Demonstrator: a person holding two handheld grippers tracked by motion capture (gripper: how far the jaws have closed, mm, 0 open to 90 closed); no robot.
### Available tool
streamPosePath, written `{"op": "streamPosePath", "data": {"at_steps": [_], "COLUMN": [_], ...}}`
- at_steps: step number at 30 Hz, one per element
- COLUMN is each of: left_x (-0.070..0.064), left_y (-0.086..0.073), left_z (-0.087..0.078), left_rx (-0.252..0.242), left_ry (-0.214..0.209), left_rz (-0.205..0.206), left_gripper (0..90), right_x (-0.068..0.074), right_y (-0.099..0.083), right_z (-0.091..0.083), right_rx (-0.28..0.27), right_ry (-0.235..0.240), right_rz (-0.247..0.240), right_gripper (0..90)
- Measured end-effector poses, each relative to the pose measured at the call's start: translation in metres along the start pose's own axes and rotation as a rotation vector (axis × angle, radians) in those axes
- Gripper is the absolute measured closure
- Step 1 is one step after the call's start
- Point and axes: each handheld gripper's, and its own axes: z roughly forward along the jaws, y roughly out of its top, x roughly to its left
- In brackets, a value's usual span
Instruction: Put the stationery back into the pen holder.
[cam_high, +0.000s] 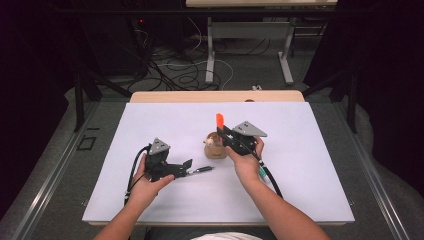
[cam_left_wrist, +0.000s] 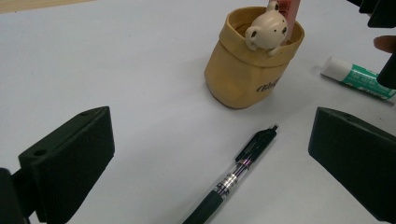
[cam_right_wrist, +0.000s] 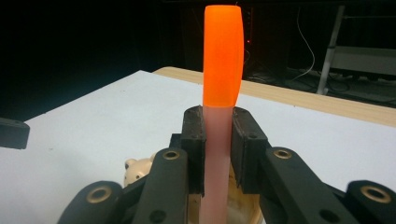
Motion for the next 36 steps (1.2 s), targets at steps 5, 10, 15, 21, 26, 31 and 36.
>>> {"op": "streamPosePath", "data": {"at_steps": [5, 10, 15, 21, 26, 31, 36], "left_x": [0.000, -0.001, -0.001, -0.001, -0.001, -0.002, -0.002], "left_y": [0.000, -0.001, -0.001, -0.001, -0.001, -0.002, -0.002], "left_z": [0.000, 0.001, 0.002, 0.002, 0.002, 0.002, 0.002], "left_rx": [0.004, 0.008, 0.013, 0.015, 0.014, 0.017, 0.018], "left_ry": [0.001, -0.002, -0.002, -0.003, -0.004, -0.003, -0.002], "left_rz": [0.001, 0.002, 0.006, 0.007, 0.006, 0.008, 0.008], "left_gripper": [0.4, 0.5, 0.5, 0.5, 0.5, 0.5, 0.5], "right_x": [-0.002, -0.003, -0.004, -0.006, -0.007, -0.008, -0.008], "right_y": [-0.006, -0.011, -0.015, -0.019, -0.021, -0.020, -0.016], "right_z": [0.001, 0.002, 0.001, -0.003, -0.006, -0.008, -0.012], "right_rx": [0.012, 0.021, 0.040, 0.078, 0.082, 0.076, 0.059], "right_ry": [-0.014, -0.014, -0.017, -0.035, -0.038, -0.045, -0.027], "right_rz": [0.022, 0.032, 0.040, 0.043, 0.038, 0.046, 0.068], "right_gripper": [77.3, 77.3, 77.2, 77.0, 74.5, 69.0, 60.5]}}
